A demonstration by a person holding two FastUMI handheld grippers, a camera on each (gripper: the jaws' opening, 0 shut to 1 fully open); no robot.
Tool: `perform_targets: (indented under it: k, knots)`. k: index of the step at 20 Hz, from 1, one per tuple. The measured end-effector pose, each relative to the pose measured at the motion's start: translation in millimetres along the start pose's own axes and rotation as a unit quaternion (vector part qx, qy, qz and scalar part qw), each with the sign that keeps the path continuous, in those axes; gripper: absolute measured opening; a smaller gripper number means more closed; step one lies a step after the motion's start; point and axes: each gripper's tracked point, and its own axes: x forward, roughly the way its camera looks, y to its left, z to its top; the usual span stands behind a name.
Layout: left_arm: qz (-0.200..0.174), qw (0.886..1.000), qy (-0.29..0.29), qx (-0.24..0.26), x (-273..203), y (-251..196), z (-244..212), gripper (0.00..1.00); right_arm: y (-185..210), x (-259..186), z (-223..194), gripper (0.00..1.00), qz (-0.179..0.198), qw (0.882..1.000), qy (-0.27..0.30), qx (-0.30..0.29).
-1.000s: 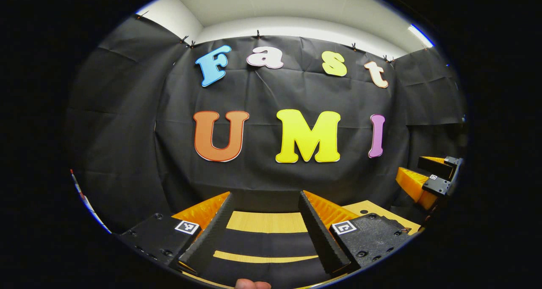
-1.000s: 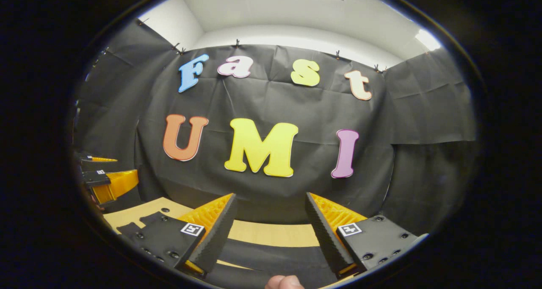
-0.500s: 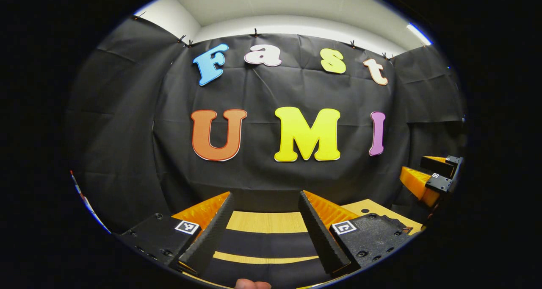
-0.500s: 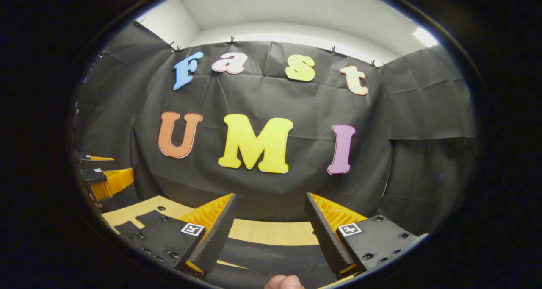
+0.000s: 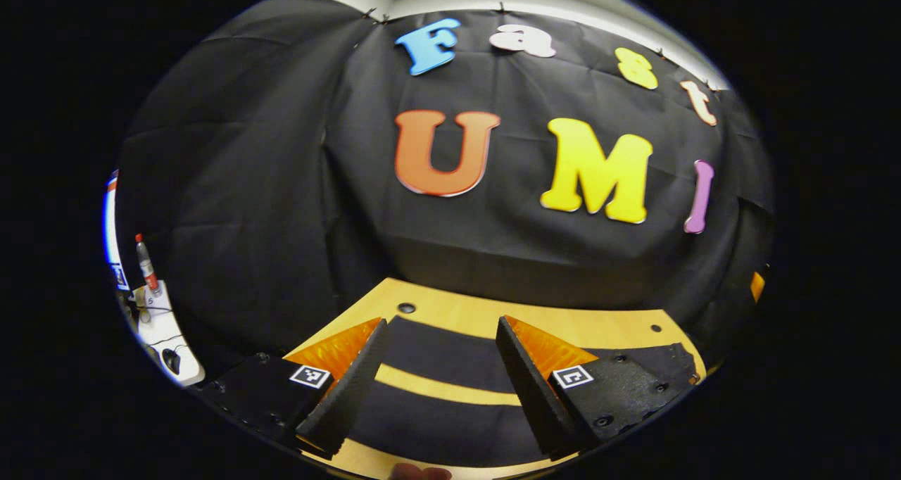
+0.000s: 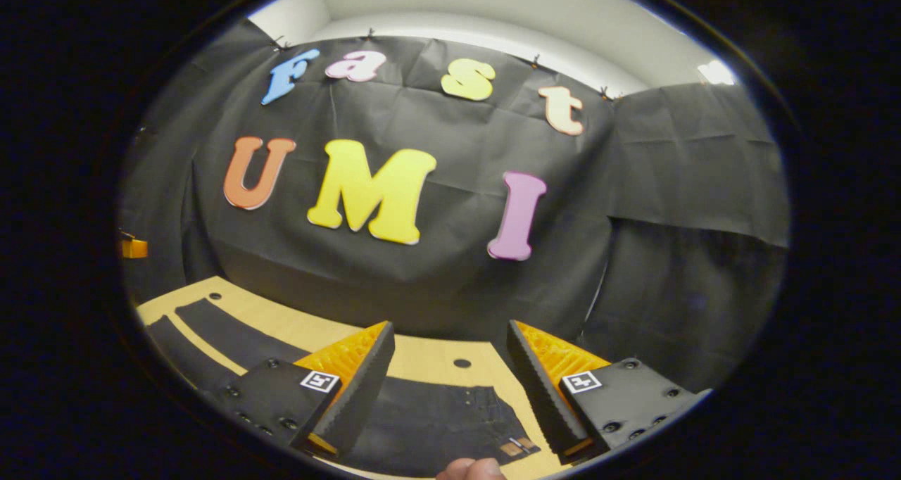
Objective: Grasp the waist and the cuffs of the jeans and fold them to make the two legs overlap; first hold the waist and fold one-third of the jeans toward the cuffs, then hold the cuffs and fold the remaining one-third in the same direction to finish folding.
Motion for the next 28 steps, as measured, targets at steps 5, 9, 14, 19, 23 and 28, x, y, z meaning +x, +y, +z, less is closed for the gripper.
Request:
perform_targets:
  k: [5,9,14,19,23,28]
  knots:
    - [0.076,0.977,0.14,-0.14,-0.6,98.5,-96.5,0.99,-73.6,3.6,-101.0,0.99,-0.061,0.986,0.141,0.071]
    - [0.117,0.901,0.218,-0.358,-22.0,115.8,-174.7,0.99,-89.9,0.8,-162.4,0.99,-0.064,0.963,0.222,0.141]
    - [0.114,0.819,0.235,-0.511,-21.6,76.7,-196.8,1.0,-87.9,-0.8,-225.2,0.99,-0.063,0.913,0.301,0.267]
    - [0.111,0.814,0.253,-0.511,-2.3,70.2,-207.6,0.99,-86.8,-4.8,-277.2,0.99,-0.087,0.841,0.354,0.4]
    - [0.118,0.811,0.256,-0.512,5.5,63.6,-209.9,0.99,-85.2,7.6,-304.5,0.94,-0.106,0.798,0.369,0.465]
    - [0.116,0.812,0.256,-0.512,16.8,58.3,-207.6,0.99,-92.0,35.8,-328.4,0.98,-0.129,0.77,0.381,0.495]
